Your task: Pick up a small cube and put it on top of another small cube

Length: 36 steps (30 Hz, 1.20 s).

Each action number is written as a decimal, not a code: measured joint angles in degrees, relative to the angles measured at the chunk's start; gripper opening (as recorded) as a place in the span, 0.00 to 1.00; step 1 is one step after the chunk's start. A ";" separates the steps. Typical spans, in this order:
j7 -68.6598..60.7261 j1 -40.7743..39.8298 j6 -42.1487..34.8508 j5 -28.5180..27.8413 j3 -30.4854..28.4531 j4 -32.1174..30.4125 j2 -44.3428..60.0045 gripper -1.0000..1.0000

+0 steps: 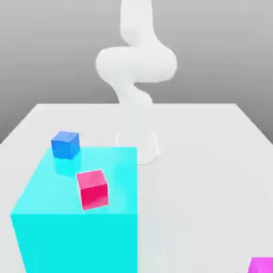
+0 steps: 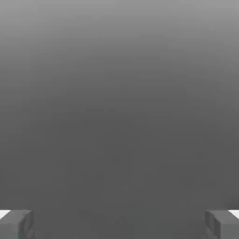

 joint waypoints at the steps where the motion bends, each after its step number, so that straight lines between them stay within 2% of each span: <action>1: 0.78 0.07 0.49 0.09 0.68 0.33 2.24 0.50; 10: 8.42 0.80 4.58 -0.77 6.88 3.09 20.96 0.50; 19: 18.59 3.92 8.52 -5.37 11.78 5.86 39.83 0.50; 31: 31.83 12.64 13.60 -11.14 11.80 9.61 65.09 0.50; 35: 34.23 15.09 18.47 -13.22 9.85 11.41 73.38 0.50; 36: 34.58 15.55 19.78 -13.72 9.29 11.85 75.19 0.00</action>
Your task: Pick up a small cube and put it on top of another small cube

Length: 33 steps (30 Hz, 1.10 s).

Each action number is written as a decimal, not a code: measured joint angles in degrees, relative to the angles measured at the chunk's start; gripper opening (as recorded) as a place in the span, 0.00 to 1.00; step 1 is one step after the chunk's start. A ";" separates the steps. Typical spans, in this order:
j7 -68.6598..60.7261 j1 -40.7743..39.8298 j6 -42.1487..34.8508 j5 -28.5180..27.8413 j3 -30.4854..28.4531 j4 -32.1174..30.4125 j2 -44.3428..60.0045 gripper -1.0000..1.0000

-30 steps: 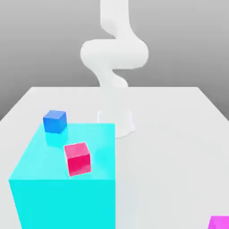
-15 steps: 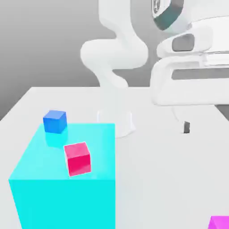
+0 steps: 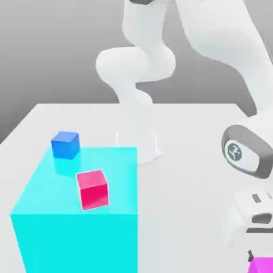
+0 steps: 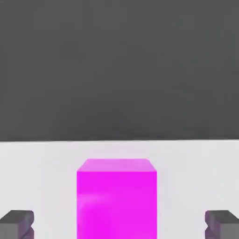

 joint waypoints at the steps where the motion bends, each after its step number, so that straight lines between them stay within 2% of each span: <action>1: 0.00 0.00 0.00 0.00 0.00 0.00 0.00 0.00; 8: -0.23 -0.18 -0.70 0.40 0.29 -0.26 -1.00 0.00; 13: -3.22 -4.08 -8.23 4.25 1.08 -2.24 -10.75 0.00; 20: -8.52 -13.24 -20.50 10.11 -4.33 -4.13 -25.48 0.00; 27: -11.93 -24.13 -32.92 13.28 -9.61 -5.96 -39.95 0.00; 29: -12.34 -24.93 -32.46 13.63 -10.21 -7.59 -41.16 0.00; 31: -12.46 -25.07 -28.61 13.72 -10.30 -10.17 -39.90 0.00; 32: -12.49 -25.07 -26.88 13.73 -10.30 -11.24 -39.23 1.00; 33: -12.49 -25.07 -26.88 13.74 -10.30 -11.24 -39.23 1.00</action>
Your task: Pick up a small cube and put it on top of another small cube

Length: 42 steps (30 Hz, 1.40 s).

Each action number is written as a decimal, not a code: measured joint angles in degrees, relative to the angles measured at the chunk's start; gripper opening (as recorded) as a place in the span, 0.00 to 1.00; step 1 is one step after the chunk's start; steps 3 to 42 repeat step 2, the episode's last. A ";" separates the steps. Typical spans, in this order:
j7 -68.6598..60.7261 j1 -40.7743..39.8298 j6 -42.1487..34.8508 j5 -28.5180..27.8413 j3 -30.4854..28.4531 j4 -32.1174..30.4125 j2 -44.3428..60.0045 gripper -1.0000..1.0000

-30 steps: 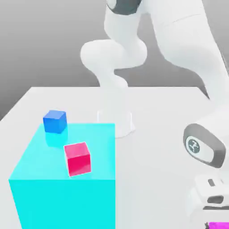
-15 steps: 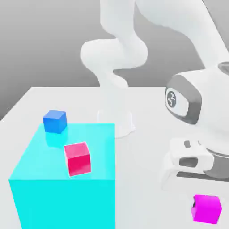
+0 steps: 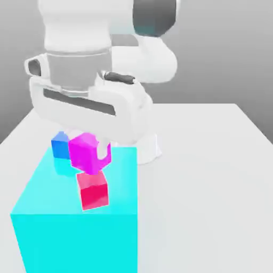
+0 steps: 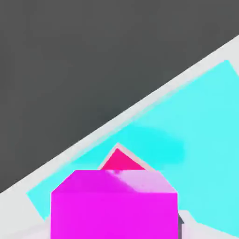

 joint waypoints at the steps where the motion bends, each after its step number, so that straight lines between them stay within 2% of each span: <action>1: 0.00 0.00 0.00 0.00 0.00 0.00 0.00 1.00; 42: 0.00 0.00 0.00 0.00 0.00 0.00 0.00 1.00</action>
